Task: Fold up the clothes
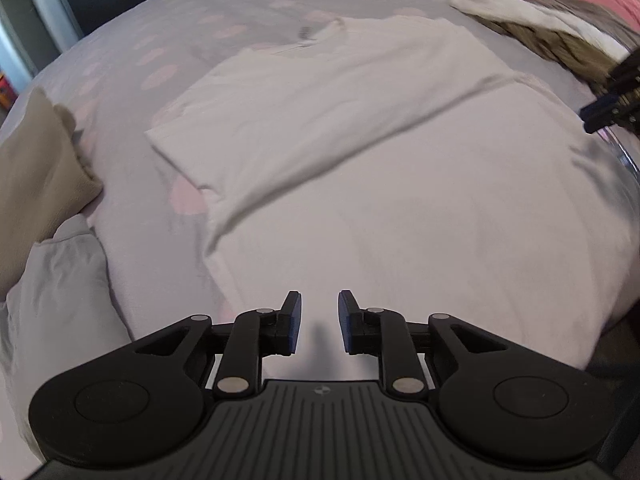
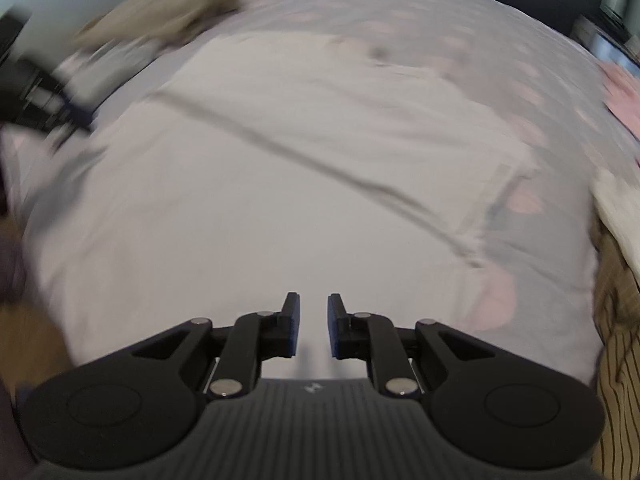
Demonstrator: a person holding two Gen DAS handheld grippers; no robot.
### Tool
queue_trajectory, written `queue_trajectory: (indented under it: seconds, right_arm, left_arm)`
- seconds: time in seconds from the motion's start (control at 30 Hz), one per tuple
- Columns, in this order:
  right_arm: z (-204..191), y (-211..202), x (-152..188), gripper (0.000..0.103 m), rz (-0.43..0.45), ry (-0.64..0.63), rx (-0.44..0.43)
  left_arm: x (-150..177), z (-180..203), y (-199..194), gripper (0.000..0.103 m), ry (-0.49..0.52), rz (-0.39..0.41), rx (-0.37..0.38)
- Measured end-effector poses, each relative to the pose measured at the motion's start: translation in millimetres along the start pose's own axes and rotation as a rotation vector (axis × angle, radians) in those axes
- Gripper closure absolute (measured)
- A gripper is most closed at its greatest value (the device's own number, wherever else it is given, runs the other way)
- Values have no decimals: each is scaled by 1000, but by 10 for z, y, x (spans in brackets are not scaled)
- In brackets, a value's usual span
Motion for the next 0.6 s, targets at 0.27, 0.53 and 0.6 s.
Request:
queue_trajectory:
  seconds: [0.27,0.53,0.6]
  right_arm:
    - [-850,59,326,77,-54,-295,-84]
    - [-1328,102,698,66,-129,-604,-88]
    - [-1363,122,778,66,-154,-659,-93]
  left_arm:
    - [387,678,-141,82,228,5,49]
    - [740,1119,-86,67,445,-47,46]
    - [810,1177,-71,65,496,-61,33]
Point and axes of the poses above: each gripper's, at about its wrist camera, not at the fingertips, and y roughly the way its jaws point, z to its right, x to its underside, the point moved 2 cm from there along y, roughly the way its jaws point, and after that the axes turned 2 degrees about -y, right-handed, at the moved point
